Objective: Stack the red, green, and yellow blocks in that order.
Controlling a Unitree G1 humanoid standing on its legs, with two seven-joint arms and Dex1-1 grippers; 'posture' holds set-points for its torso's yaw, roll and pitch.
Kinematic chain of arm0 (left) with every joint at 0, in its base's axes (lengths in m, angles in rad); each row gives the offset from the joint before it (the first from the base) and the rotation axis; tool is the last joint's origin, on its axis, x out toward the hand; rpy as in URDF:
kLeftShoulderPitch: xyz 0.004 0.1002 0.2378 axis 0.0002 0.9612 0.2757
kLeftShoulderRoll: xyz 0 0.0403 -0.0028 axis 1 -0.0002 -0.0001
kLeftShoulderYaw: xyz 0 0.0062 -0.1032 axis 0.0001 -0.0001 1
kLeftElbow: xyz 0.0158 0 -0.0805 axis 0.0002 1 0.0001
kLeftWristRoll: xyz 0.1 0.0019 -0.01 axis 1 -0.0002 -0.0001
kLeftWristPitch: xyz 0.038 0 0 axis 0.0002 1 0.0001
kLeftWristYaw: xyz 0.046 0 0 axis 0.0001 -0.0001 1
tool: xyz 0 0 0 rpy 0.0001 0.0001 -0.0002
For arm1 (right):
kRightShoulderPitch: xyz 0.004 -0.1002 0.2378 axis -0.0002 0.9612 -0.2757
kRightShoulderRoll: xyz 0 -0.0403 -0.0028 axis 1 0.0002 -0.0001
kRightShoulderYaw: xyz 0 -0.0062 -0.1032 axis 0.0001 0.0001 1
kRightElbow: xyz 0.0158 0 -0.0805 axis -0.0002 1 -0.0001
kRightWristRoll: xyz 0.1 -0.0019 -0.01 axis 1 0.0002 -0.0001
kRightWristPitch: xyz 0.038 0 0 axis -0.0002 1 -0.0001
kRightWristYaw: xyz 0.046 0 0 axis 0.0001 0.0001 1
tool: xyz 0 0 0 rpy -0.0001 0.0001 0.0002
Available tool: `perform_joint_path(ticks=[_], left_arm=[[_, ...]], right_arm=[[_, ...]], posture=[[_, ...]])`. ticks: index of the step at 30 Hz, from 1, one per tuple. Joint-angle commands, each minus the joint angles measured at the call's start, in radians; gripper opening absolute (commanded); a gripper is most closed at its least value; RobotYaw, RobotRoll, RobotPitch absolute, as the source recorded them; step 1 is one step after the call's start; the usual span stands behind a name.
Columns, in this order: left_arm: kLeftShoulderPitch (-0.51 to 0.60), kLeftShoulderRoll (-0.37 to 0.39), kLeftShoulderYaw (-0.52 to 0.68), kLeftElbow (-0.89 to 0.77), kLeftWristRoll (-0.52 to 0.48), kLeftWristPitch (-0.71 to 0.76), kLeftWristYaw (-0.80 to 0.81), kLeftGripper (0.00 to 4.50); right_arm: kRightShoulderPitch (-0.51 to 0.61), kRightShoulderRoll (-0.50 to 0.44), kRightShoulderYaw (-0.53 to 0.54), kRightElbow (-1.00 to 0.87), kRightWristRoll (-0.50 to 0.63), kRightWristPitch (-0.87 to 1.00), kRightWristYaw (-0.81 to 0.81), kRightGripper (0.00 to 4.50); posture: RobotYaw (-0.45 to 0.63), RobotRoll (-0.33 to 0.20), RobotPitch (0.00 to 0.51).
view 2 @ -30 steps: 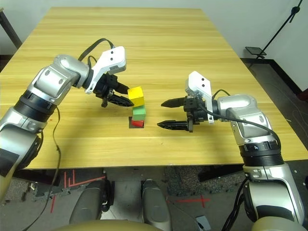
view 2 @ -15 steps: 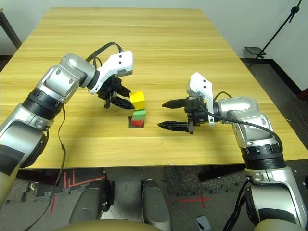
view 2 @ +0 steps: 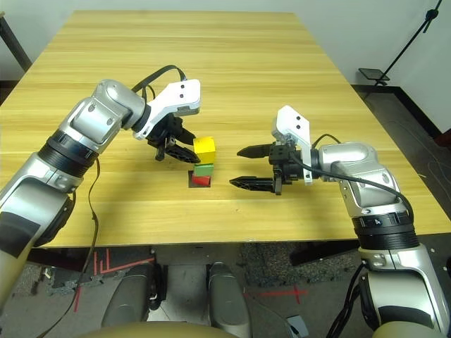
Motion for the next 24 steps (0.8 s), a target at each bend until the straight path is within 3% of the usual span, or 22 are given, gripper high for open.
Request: perform_joint_path(ticks=[1,6,11,16,18,21,24], left_arm=[[0.017,0.000,-0.016,-0.019,0.015,0.014,-0.003,2.85],[0.033,-0.002,0.005,-0.053,0.005,0.039,0.016,4.48],[0.047,0.008,0.158,-0.170,-0.078,0.130,0.099,4.48],[0.165,0.043,0.499,-0.458,-0.261,0.444,0.262,4.48],[0.241,0.051,0.633,-0.538,-0.277,0.506,0.368,4.48],[0.357,0.026,0.793,-0.585,-0.242,0.448,0.563,4.48],[0.495,0.017,0.879,-0.590,-0.201,0.266,0.703,4.48]], right_arm=[[0.013,-0.005,-0.014,-0.016,0.012,0.011,-0.010,4.50],[0.004,-0.008,-0.011,-0.014,0.017,0.015,-0.012,4.50],[0.000,-0.037,-0.042,-0.010,0.034,0.026,-0.005,4.50],[0.032,-0.090,-0.145,0.019,0.060,0.100,-0.068,4.50],[0.038,-0.082,-0.198,0.088,0.043,0.087,-0.143,4.50],[0.014,-0.035,-0.269,0.239,-0.003,-0.011,-0.301,4.50],[-0.040,0.044,-0.349,0.394,-0.021,-0.181,-0.435,4.50]], posture=[[0.02,-0.040,0.081],[0.03,-0.049,0.078],[0.05,-0.065,0.072],[0.07,-0.081,0.072],[0.08,-0.087,0.073],[0.08,-0.095,0.079],[0.08,-0.102,0.084]])
